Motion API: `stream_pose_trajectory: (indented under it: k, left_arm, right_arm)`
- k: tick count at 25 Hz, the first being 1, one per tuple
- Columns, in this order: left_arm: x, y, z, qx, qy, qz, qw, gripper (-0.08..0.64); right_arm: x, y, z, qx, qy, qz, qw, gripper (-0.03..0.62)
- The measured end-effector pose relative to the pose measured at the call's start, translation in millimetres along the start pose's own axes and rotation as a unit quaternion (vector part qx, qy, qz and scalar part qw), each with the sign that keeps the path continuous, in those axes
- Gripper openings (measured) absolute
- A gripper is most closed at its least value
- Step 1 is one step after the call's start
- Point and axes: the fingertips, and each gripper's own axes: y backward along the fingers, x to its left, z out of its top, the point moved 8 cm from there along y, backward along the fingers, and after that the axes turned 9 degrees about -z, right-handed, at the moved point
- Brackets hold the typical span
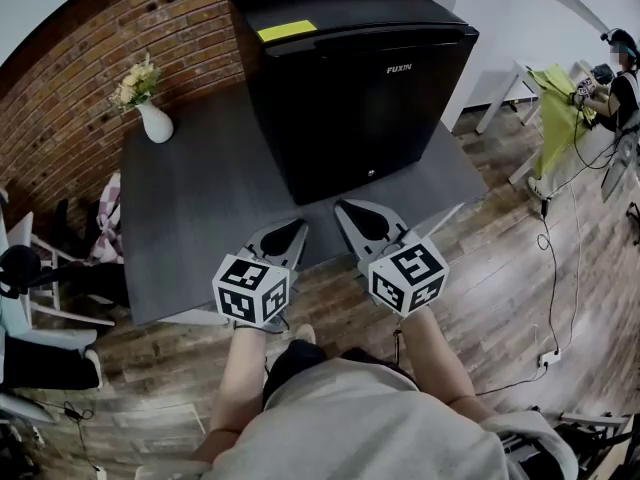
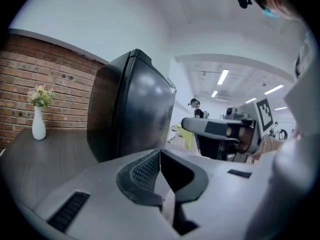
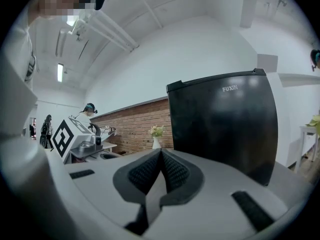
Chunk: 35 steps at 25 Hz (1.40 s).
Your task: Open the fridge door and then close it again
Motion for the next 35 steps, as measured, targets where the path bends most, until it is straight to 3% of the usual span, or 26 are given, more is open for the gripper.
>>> stream_pose_trajectory:
  k: [12,20,35]
  left_arm:
    - [-22,-8,-16,0.018,0.01,0.019,0.9996,0.008]
    - [-23,-2,-16,0.002,0.023,0.027,0.9994,0.008]
    - [-23,0,-12,0.01,0.011,0.013,0.9998,0.008]
  right_arm:
    - [-7,20,-16,0.018,-0.003,0.002,1.0,-0.002]
    - [-6,23,-27,0.048,0.003,-0.002,0.999,-0.002]
    - [-2,24,-20,0.026,-0.001,-0.009,1.0,-0.002]
